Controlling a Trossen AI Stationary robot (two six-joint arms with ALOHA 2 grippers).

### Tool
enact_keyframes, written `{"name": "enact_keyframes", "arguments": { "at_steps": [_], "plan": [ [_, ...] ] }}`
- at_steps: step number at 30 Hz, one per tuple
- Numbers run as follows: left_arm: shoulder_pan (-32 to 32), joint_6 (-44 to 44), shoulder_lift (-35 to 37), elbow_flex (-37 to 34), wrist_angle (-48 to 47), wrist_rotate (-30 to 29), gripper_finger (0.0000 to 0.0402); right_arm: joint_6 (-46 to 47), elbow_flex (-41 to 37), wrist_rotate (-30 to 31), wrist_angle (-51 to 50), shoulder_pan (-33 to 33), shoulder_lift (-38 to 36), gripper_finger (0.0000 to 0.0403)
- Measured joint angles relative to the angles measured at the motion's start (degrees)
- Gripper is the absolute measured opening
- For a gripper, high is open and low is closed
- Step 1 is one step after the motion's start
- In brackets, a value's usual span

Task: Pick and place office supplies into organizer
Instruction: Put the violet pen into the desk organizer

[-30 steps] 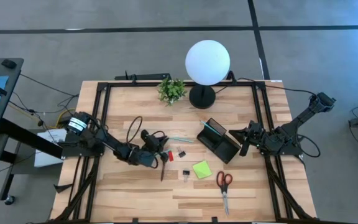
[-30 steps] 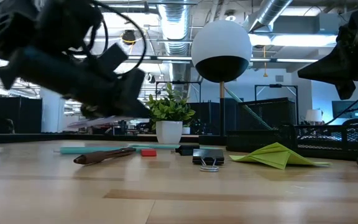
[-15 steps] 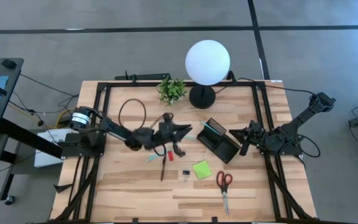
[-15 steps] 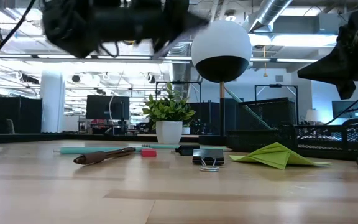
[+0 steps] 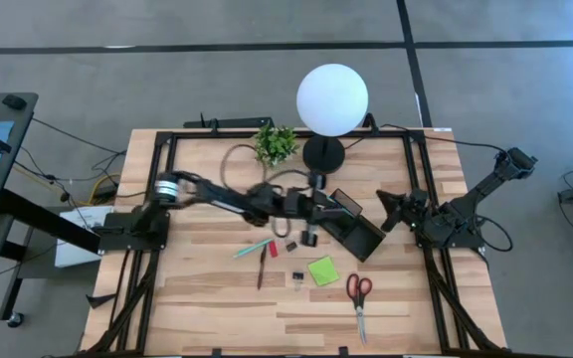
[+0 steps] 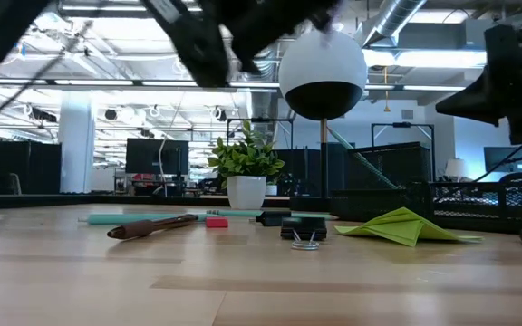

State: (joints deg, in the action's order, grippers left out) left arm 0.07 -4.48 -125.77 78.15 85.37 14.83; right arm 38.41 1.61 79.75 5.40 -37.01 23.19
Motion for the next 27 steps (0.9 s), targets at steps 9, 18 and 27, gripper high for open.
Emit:
{"name": "enact_keyframes", "arguments": {
  "at_steps": [9, 18, 27],
  "plan": [
    [5.1, 9.9, -23.6, 33.2, 3.4, 8.8, 0.0025, -1.7, 0.0, 6.0, -1.0, -0.1, -0.4, 0.0000],
    [9.0, 20.0, -32.8, 44.5, 3.3, 9.7, 0.0025, -7.4, 0.0, 10.3, -0.7, 0.4, -0.7, 0.0000],
    [8.8, 21.1, -32.9, 45.8, 3.8, 12.4, 0.0025, -7.4, 0.0, 10.3, -2.7, -0.3, -0.7, 0.0000]
  ]
}}
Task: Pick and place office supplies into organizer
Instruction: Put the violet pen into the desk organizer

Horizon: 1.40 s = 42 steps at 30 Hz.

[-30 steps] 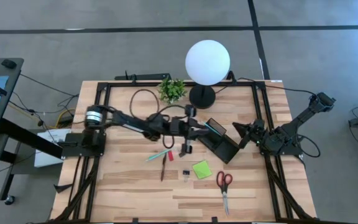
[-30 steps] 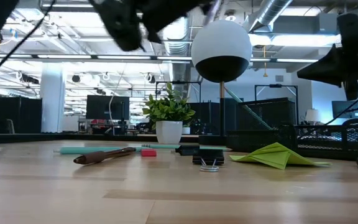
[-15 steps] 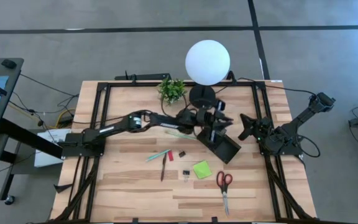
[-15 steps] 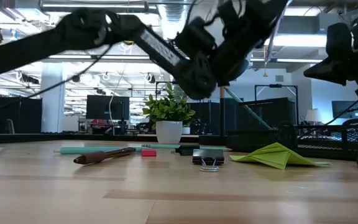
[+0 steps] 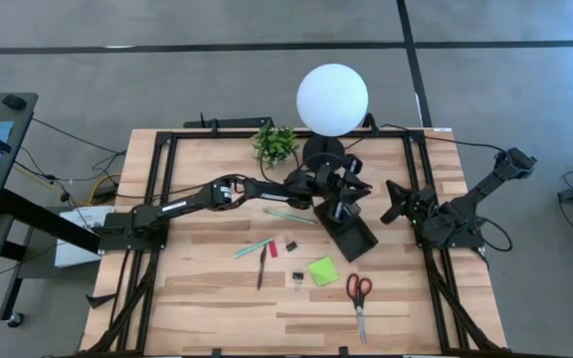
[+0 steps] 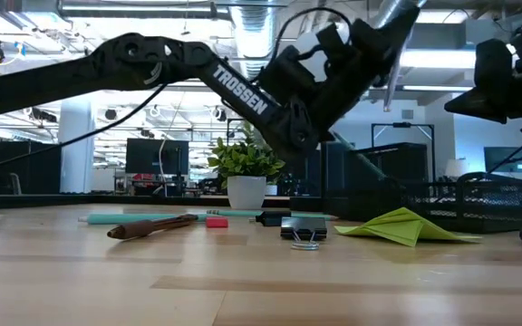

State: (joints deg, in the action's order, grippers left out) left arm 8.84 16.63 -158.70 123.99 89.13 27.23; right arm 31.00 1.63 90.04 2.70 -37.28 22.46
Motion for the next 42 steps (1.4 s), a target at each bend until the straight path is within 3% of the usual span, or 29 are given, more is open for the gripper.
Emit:
{"name": "enact_keyframes", "arguments": {
  "at_steps": [4, 14, 22, 34, 42],
  "plan": [
    [0.0, 2.8, 0.1, 1.4, -1.5, 1.5, 0.0025, 0.8, 0.0, 0.0, -0.2, 0.0, 0.0, 0.0000],
    [-0.2, 0.2, 0.1, 0.3, -7.3, 2.3, 0.0025, 1.1, 0.0, 0.0, -0.1, -2.3, 0.0, 0.0000],
    [0.1, 1.2, 0.1, -2.3, -1.3, 1.9, 0.0025, 1.1, 0.0, -0.1, -0.1, -7.8, 0.0, 0.0000],
    [-0.2, 2.9, 1.2, -2.3, -0.7, 3.5, 0.0025, 2.0, 0.0, -0.1, -0.1, -10.4, 0.0, 0.0000],
    [1.2, 3.2, 3.9, -8.4, 0.2, 4.7, 0.0025, 2.0, 0.0, -0.1, -0.1, -14.5, 0.0, 0.0000]
  ]
}}
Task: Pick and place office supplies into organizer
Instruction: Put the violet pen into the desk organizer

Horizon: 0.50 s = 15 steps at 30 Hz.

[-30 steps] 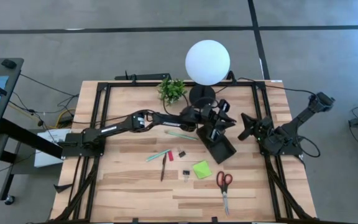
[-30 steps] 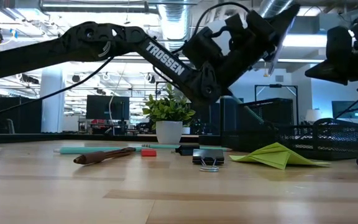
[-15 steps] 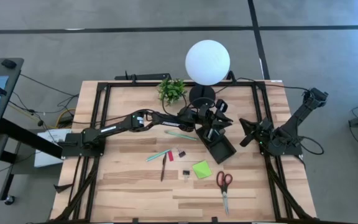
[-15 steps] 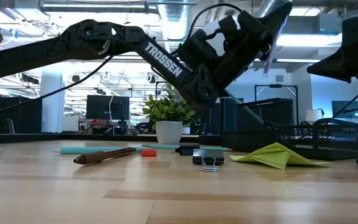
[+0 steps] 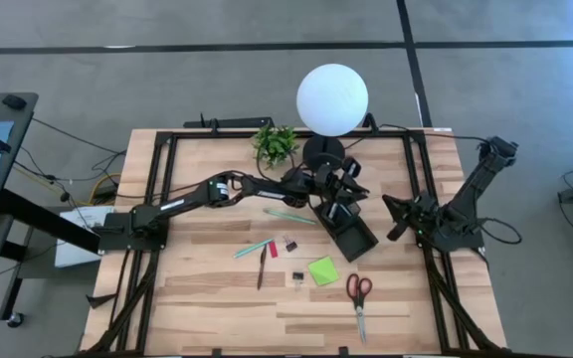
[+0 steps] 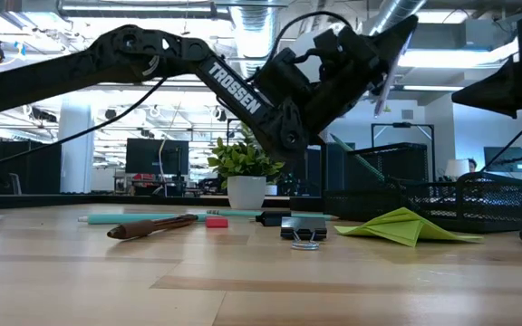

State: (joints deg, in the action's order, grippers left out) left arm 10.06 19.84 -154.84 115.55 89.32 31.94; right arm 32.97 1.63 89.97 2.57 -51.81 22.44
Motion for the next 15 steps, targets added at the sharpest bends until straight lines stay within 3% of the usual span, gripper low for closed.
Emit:
{"name": "enact_keyframes", "arguments": {
  "at_steps": [7, 12, 15],
  "plan": [
    [0.2, -6.9, 9.6, -13.3, -0.2, -0.6, 0.0025, -0.4, 0.0, 0.0, -0.4, 0.4, 0.0, 0.0000],
    [-0.9, -15.4, 14.1, -25.6, -0.3, -6.8, 0.0025, -0.4, 0.0, 0.0, -0.4, 1.5, 0.0, 0.0000],
    [-2.5, -20.1, 14.1, -27.1, -0.2, -11.6, 0.0025, 0.2, 0.0, 0.0, -0.4, 2.5, 0.0, 0.0000]
  ]
}}
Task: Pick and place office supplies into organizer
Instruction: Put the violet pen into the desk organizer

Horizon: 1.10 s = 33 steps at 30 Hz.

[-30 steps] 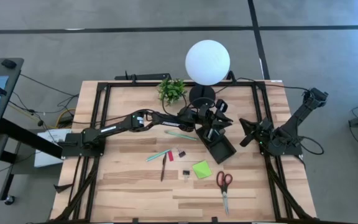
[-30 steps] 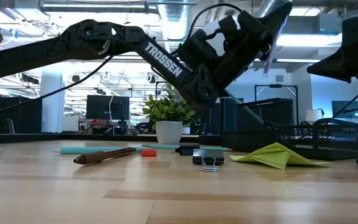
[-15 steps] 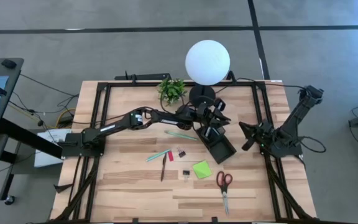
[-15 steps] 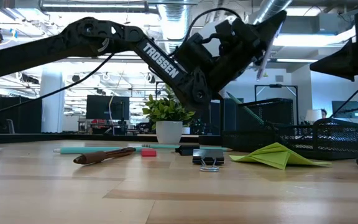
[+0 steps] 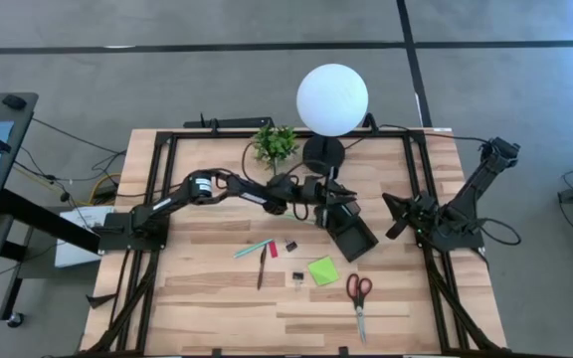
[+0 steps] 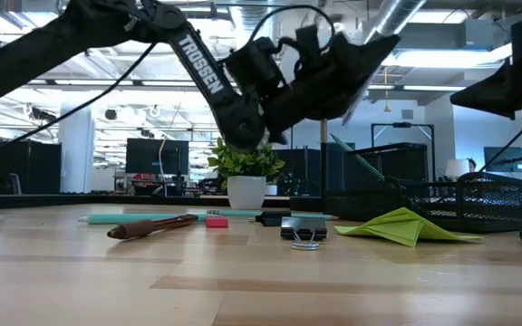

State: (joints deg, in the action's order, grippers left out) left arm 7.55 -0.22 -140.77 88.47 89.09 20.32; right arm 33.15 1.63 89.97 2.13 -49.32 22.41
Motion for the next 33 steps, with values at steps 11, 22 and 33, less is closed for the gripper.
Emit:
{"name": "enact_keyframes", "arguments": {
  "at_steps": [11, 22, 33],
  "plan": [
    [-0.5, -3.2, 0.3, 4.1, -4.8, -0.6, 0.0025, 1.8, 0.0, 0.0, 0.1, 0.7, 0.0, 0.0000],
    [-0.2, -6.6, 0.1, 4.1, -5.4, -1.0, 0.0025, 1.9, 0.0, 0.0, 0.0, 0.7, 0.0, 0.0000],
    [-0.1, -4.9, 0.1, 7.6, -9.8, 2.1, 0.0025, 2.0, 0.0, 0.0, 0.5, 2.8, 0.0, 0.0000]
  ]
}}
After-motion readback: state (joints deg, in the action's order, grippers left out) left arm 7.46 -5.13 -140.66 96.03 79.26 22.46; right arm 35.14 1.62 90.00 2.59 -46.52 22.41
